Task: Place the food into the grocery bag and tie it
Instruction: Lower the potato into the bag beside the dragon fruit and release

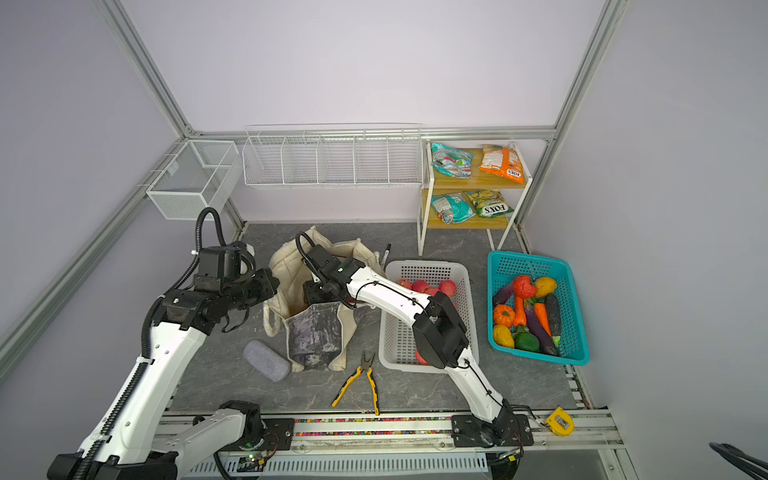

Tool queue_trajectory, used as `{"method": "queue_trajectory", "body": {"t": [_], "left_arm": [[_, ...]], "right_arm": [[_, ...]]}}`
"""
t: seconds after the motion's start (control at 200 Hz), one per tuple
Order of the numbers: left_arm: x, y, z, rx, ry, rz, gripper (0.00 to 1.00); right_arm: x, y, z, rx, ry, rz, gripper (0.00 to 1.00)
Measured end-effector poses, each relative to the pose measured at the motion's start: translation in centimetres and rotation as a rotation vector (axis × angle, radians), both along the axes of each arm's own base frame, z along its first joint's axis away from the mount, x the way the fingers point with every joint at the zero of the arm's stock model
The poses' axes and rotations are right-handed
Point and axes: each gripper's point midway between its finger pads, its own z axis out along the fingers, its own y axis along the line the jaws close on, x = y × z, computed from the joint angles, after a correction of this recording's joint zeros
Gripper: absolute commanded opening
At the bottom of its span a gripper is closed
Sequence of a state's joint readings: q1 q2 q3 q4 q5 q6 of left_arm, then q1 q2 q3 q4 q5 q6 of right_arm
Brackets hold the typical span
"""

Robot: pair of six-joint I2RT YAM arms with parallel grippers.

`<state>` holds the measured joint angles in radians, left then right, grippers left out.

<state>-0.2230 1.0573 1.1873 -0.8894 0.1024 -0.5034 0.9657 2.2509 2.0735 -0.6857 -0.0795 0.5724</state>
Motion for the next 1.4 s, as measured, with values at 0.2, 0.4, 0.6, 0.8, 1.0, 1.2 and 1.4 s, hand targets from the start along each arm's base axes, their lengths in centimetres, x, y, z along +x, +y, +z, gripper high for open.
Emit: {"method": "queue_trajectory", "body": {"t": [0.2, 0.4, 0.6, 0.8, 1.0, 1.2, 1.4], "left_arm": [[0.0, 0.0, 0.1, -0.001, -0.003, 0.0, 0.0], [0.0, 0.0, 0.1, -0.001, -0.003, 0.0, 0.0], [0.0, 0.0, 0.1, -0.001, -0.003, 0.0, 0.0], [0.0, 0.0, 0.1, -0.001, -0.003, 0.0, 0.0], [0.0, 0.0, 0.1, -0.001, -0.003, 0.0, 0.0], [0.0, 0.0, 0.1, -0.001, -0.003, -0.001, 0.0], [0.0, 0.0, 0.1, -0.001, -0.003, -0.001, 0.0]], "right_arm": [[-0.1, -0.1, -0.5, -0.008, -0.002, 0.004, 0.66], [-0.5, -0.5, -1.4, -0.043, 0.005, 0.013, 0.75], [-0.4, -0.6, -1.4, -0.057, -0.018, 0.034, 0.85], [0.1, -0.8, -0.5, -0.082, -0.083, 0.071, 0.88], [0.7, -0.8, 3.4, -0.067, -0.193, 0.109, 0.88], [1.1, -1.0, 11.1, 0.022, -0.336, 0.124, 0.88], [1.3, -3.3, 19.3, 0.106, -0.478, 0.098, 0.88]]}}
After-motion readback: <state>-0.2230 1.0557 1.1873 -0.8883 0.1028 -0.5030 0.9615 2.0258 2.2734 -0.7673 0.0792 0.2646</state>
